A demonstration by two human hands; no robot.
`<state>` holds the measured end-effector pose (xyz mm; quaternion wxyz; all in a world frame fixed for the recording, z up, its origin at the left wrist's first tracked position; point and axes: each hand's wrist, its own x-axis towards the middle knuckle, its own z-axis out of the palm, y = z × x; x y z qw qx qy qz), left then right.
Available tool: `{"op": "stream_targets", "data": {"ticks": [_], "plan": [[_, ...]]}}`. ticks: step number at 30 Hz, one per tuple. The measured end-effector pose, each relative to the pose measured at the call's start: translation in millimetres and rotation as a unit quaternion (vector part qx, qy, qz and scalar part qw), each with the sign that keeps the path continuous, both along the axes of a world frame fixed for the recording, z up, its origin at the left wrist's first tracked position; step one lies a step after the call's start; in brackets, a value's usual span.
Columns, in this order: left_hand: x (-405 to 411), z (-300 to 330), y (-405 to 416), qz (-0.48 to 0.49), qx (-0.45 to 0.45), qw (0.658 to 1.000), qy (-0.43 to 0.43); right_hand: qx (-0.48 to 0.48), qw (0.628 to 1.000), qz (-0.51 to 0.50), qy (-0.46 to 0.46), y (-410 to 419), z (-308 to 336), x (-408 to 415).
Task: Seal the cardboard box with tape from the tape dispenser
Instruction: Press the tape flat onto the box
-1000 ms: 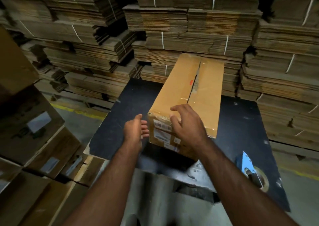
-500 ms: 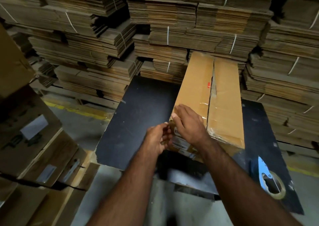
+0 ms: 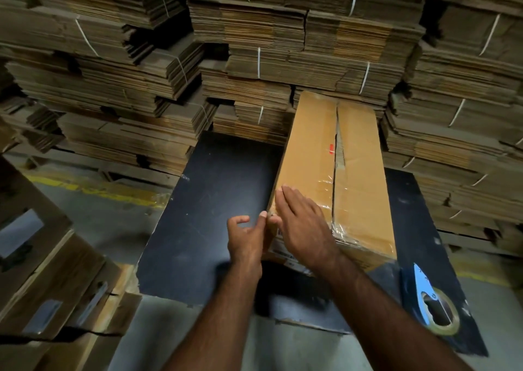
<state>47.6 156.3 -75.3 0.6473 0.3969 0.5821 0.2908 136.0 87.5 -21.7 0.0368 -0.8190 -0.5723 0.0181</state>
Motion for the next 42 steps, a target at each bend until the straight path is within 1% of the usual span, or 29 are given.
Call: {"op": "stream_targets", "data": {"ticks": [1,3,5,6,7,8,10,11,13,16,19,20,22,23,25,29,30,32,34,37,39,42], "plan": [[0.0,-3.1,-0.6,-0.005,0.020,1.000,0.002,0.001,1.000,-0.001,-0.017,0.1,-2.9,0.3],[3.1,-4.4,-1.5,-0.004,0.088,0.996,0.007,-0.002,0.998,-0.003,-0.064,0.2,-8.0,1.1],[4.5,-0.3,-2.3,0.012,0.171,0.985,0.026,-0.012,0.996,0.001,-0.085,-0.8,-12.3,2.1],[2.8,4.7,-4.1,0.017,0.187,0.982,0.014,-0.008,0.996,0.003,-0.089,-2.0,-13.4,1.6],[0.2,9.0,-7.3,0.020,0.180,0.983,-0.022,-0.002,0.995,0.005,-0.095,-2.4,-14.0,2.4],[-2.5,12.6,-12.1,0.014,0.154,0.985,-0.075,-0.001,0.995,0.004,-0.097,-2.5,-13.2,3.0],[-7.9,16.9,-23.5,-0.035,0.100,0.981,-0.160,0.000,0.996,0.010,-0.092,-1.2,-14.9,3.9],[-10.8,16.7,-28.7,-0.070,0.091,0.978,-0.176,0.000,0.996,0.012,-0.086,-0.7,-15.3,3.2],[-9.4,15.7,-33.3,-0.129,0.095,0.971,-0.178,-0.008,0.998,0.006,-0.069,0.0,-16.4,2.2],[-3.7,19.8,-24.6,-0.210,0.119,0.962,-0.130,-0.024,0.998,0.039,-0.037,-2.5,-8.3,6.9],[-11.7,22.4,-10.8,-0.291,0.175,0.940,-0.027,-0.084,0.992,0.077,0.061,-7.0,13.8,24.4],[-15.8,22.3,-8.0,-0.312,0.205,0.928,0.001,-0.077,0.990,0.076,0.090,-10.5,19.8,29.8],[-22.3,20.6,-3.9,-0.346,0.273,0.897,0.024,-0.025,0.990,0.054,0.127,-22.5,20.5,35.4],[-23.1,18.2,-0.6,-0.360,0.306,0.881,0.028,-0.005,0.992,0.043,0.117,-28.6,16.3,35.3],[-22.4,12.0,8.5,-0.385,0.366,0.846,0.048,0.015,0.997,0.036,0.069,-37.0,4.7,31.1],[-23.7,6.2,26.0,-0.417,0.424,0.797,0.103,0.024,0.998,0.037,0.033,-31.9,-2.6,28.8],[-23.3,4.4,28.0,-0.423,0.432,0.789,0.112,0.014,0.999,0.041,0.028,-30.8,-2.8,30.2],[-22.6,3.1,30.2,-0.427,0.434,0.785,0.117,0.000,0.999,0.046,0.024,-31.4,-2.6,31.3],[-22.7,0.8,32.8,-0.434,0.436,0.780,0.116,0.018,0.998,0.054,0.023,-31.6,-3.8,31.8],[-24.4,0.9,36.1,-0.453,0.463,0.754,0.107,0.023,0.997,0.061,0.027,-32.8,-6.5,32.5],[-20.5,6.4,37.5,-0.455,0.482,0.742,0.102,0.036,0.997,0.063,0.011,-33.9,-8.9,33.2],[-11.4,9.6,40.2,-0.461,0.501,0.723,0.119,0.049,0.997,0.061,-0.008,-33.6,-14.9,35.6]]}}
